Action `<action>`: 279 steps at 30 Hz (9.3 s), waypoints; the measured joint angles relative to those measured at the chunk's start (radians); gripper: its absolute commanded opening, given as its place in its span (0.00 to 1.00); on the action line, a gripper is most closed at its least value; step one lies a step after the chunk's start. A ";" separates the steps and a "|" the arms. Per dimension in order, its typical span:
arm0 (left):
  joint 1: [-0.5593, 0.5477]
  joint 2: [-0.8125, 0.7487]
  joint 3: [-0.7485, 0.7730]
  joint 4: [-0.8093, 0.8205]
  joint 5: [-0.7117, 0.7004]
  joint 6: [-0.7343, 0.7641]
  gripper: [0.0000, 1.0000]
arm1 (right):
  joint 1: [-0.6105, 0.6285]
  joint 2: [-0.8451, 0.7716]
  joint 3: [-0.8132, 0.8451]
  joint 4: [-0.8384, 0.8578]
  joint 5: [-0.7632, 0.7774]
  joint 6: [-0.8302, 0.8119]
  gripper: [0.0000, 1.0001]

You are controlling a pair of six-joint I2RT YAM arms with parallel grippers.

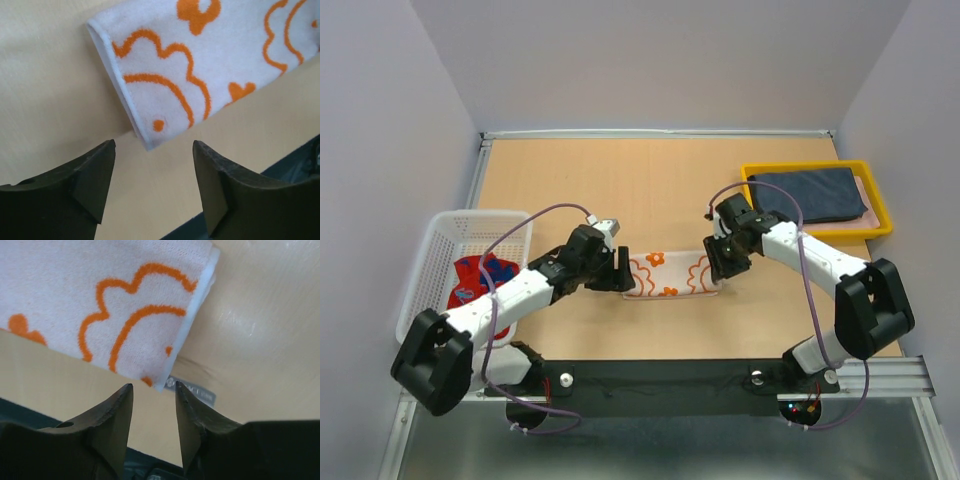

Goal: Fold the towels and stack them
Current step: Fold the towel, then neatly place the folded towel into the bin

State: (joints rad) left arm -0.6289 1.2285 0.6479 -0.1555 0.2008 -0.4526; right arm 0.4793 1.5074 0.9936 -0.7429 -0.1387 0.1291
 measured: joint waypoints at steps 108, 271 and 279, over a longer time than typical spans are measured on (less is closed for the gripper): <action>-0.622 0.806 0.784 -0.175 -0.503 0.265 0.51 | -0.330 -0.358 -0.369 0.304 0.112 0.366 1.00; -0.149 -0.064 0.145 0.026 -0.560 0.320 0.95 | -0.491 0.768 0.995 0.014 0.996 -0.412 0.87; -0.134 -0.065 0.145 0.040 -0.557 0.320 0.95 | -0.611 0.780 1.023 0.025 1.111 -0.289 1.00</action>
State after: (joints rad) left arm -0.7624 1.1633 0.7933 -0.1150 -0.3557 -0.1322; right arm -0.1314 2.2879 2.0167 -0.7181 0.9722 -0.1596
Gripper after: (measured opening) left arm 0.956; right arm 0.989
